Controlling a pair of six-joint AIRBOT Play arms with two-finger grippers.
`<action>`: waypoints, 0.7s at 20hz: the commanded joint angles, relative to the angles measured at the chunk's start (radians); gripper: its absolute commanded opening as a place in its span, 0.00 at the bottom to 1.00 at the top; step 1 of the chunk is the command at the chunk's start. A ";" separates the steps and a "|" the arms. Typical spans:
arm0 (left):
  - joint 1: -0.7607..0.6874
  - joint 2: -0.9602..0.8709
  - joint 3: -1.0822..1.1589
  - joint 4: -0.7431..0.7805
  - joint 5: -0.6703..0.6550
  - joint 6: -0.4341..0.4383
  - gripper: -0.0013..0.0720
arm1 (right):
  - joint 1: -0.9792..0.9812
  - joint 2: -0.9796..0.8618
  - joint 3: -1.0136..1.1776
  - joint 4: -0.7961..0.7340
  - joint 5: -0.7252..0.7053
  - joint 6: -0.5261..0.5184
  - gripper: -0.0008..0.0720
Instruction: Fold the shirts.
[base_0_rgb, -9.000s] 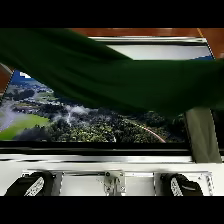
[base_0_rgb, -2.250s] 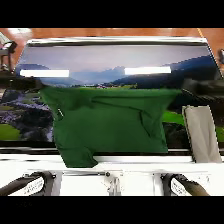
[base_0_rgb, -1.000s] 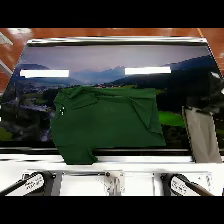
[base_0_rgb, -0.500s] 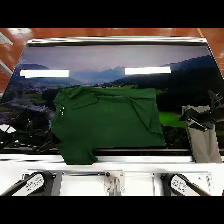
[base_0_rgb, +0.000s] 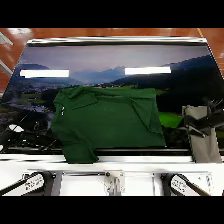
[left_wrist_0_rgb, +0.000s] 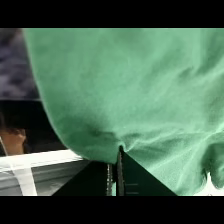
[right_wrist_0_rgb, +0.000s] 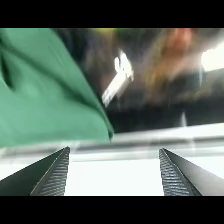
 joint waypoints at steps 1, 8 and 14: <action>-0.003 0.003 0.000 -0.023 0.003 0.010 0.07 | 0.001 0.001 -0.146 0.043 -0.003 -0.044 0.92; -0.002 0.066 0.000 -0.077 -0.023 0.010 0.07 | 0.002 0.000 -0.353 0.167 -0.216 -0.067 0.92; -0.002 0.083 0.027 -0.090 -0.050 0.018 0.07 | 0.002 0.000 -0.368 0.223 -0.266 -0.068 0.92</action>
